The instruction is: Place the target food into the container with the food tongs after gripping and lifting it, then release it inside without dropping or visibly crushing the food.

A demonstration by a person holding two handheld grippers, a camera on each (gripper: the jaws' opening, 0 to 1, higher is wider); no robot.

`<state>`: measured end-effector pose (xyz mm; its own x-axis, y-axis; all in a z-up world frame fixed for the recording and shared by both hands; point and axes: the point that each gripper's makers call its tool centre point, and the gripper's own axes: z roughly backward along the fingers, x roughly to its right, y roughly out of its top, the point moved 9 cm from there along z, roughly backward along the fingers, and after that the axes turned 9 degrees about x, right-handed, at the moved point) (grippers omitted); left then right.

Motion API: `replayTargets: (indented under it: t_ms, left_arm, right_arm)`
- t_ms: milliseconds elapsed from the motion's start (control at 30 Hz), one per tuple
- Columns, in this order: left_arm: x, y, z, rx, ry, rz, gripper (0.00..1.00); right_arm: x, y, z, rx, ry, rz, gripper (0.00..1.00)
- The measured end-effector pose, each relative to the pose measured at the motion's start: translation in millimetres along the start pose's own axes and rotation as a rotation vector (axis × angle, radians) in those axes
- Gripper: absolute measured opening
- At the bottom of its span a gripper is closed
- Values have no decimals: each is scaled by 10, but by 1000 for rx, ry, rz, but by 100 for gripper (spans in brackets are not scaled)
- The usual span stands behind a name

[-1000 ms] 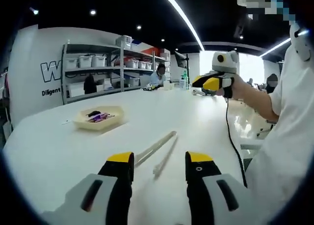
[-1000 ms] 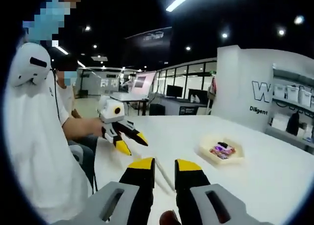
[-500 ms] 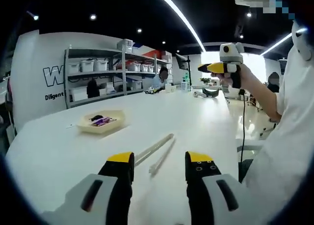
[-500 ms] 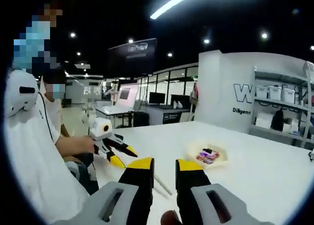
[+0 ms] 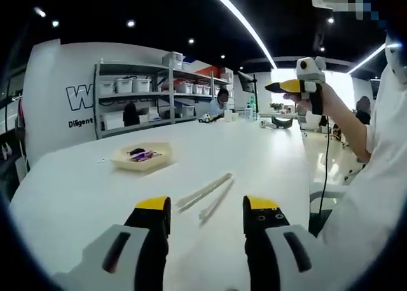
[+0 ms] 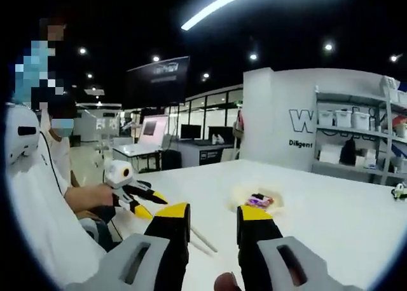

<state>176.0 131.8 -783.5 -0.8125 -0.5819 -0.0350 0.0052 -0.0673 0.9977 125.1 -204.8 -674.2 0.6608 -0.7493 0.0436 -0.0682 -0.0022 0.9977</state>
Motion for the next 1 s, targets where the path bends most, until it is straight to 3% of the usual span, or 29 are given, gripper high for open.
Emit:
replayTargets:
  t_ms: [500, 1000]
  left_arm:
    - [-17, 32, -4, -1, 59, 24, 52]
    - [-60, -3, -62, -45, 126, 69, 65]
  right_arm:
    - [52, -357, -211, -85, -45, -25, 35]
    - [116, -739, -553, -190, -51, -34, 45]
